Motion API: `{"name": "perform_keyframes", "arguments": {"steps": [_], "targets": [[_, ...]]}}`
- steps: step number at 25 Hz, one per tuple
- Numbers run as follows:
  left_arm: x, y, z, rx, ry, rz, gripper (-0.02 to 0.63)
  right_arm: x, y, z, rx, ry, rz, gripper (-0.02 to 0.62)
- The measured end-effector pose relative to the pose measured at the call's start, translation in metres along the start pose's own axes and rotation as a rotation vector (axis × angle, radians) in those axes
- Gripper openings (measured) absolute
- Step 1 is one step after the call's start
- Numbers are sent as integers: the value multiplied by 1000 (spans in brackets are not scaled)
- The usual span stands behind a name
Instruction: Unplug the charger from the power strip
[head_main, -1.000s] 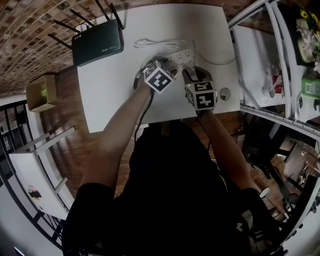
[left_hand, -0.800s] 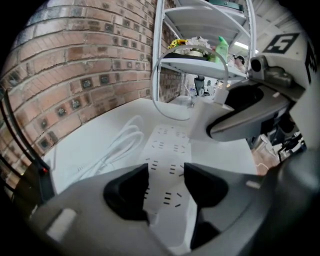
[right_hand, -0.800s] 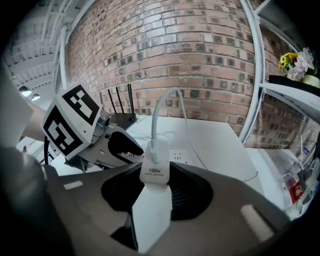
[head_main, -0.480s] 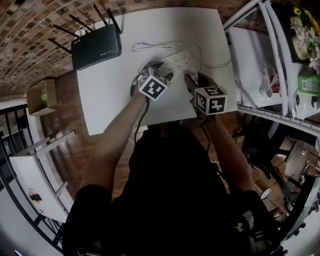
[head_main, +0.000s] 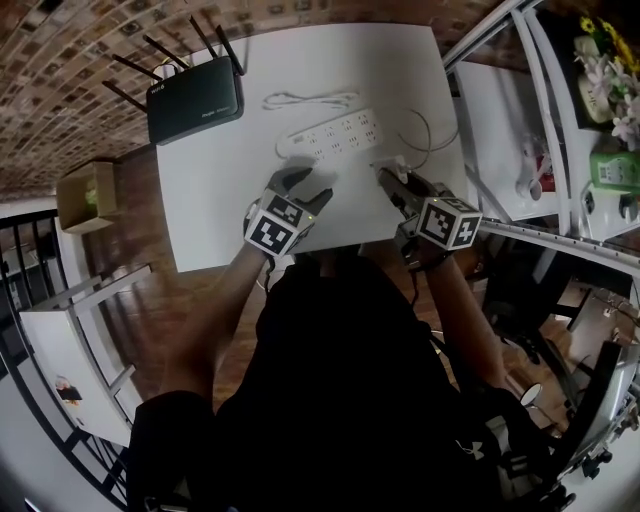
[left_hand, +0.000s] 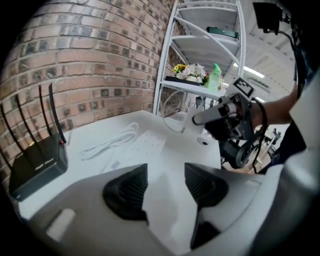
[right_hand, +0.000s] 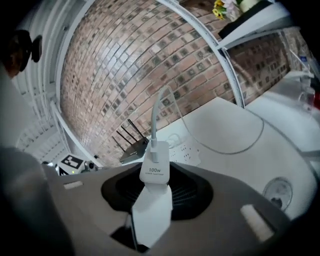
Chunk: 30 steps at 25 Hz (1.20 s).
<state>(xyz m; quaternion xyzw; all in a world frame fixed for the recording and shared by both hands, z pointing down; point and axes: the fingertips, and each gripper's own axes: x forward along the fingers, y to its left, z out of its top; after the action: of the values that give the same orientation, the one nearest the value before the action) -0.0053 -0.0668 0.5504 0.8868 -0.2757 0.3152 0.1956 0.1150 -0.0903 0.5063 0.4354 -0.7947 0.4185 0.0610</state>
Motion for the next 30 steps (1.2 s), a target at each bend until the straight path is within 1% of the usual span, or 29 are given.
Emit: {"name": "perform_keyframes", "arguments": {"steps": [2, 4, 9, 13, 17, 24, 30], "targets": [[-14, -10, -9, -53, 8, -7, 232, -7, -2, -4, 69, -11, 34, 141], [-28, -17, -14, -95, 8, -6, 225, -14, -8, -9, 117, -16, 50, 141], [-49, -16, -32, -112, -2, 40, 218, -31, -37, -28, 207, -21, 17, 141], [-54, -25, -33, -157, 19, 24, 216, -37, -58, -42, 264, -10, 1, 141], [-46, -32, -28, -139, 20, 12, 212, -29, -74, -59, 345, 37, -4, 141], [-42, -40, -13, -142, -14, -2, 209, -9, -77, -69, 361, 78, -13, 141], [-45, -33, -18, -163, -29, 13, 209, 3, -82, -70, 395, 100, -20, 142]]}}
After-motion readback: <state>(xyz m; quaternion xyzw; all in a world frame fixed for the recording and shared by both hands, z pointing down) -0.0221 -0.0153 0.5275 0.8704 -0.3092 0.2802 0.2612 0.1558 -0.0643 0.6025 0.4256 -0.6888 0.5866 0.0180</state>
